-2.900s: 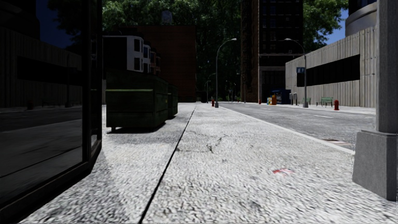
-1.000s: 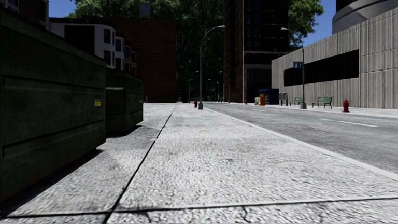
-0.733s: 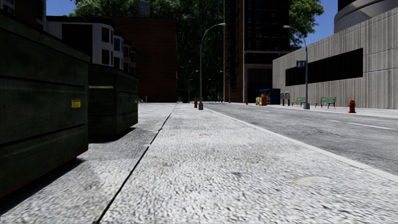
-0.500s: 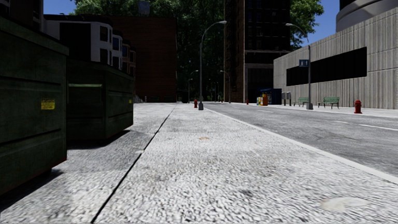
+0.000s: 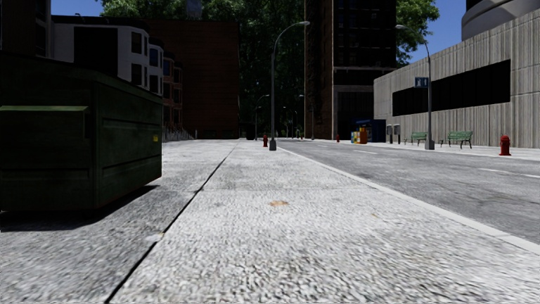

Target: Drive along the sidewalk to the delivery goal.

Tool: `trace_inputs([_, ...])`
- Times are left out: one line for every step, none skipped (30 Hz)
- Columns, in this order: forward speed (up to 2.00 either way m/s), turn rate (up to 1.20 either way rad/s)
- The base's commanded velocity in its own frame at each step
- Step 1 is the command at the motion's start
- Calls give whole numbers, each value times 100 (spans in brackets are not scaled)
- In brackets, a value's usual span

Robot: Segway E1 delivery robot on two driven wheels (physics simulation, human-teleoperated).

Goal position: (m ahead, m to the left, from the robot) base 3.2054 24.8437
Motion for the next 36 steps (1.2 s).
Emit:
trace_inputs([187,0])
trace_inputs([187,0])
trace_inputs([189,0])
trace_inputs([190,0])
trace_inputs([191,0])
trace_inputs([193,0])
trace_inputs([195,0])
trace_inputs([197,0])
trace_inputs([200,0])
trace_inputs([200,0])
trace_inputs([200,0])
trace_inputs([200,0])
trace_inputs([200,0])
trace_inputs([200,0])
trace_inputs([200,0])
trace_inputs([200,0])
trace_inputs([200,0])
trace_inputs([200,0])
trace_inputs([200,0])
trace_inputs([200,0])
trace_inputs([200,0])
trace_inputs([200,0])
trace_inputs([200,0])
trace_inputs([200,0])
trace_inputs([200,0])
trace_inputs([200,0])
trace_inputs([200,0])
trace_inputs([200,0])
trace_inputs([200,0])
trace_inputs([200,0])
trace_inputs([200,0])
trace_inputs([200,0])
trace_inputs([200,0])
trace_inputs([200,0])
trace_inputs([200,0])
trace_inputs([200,0])
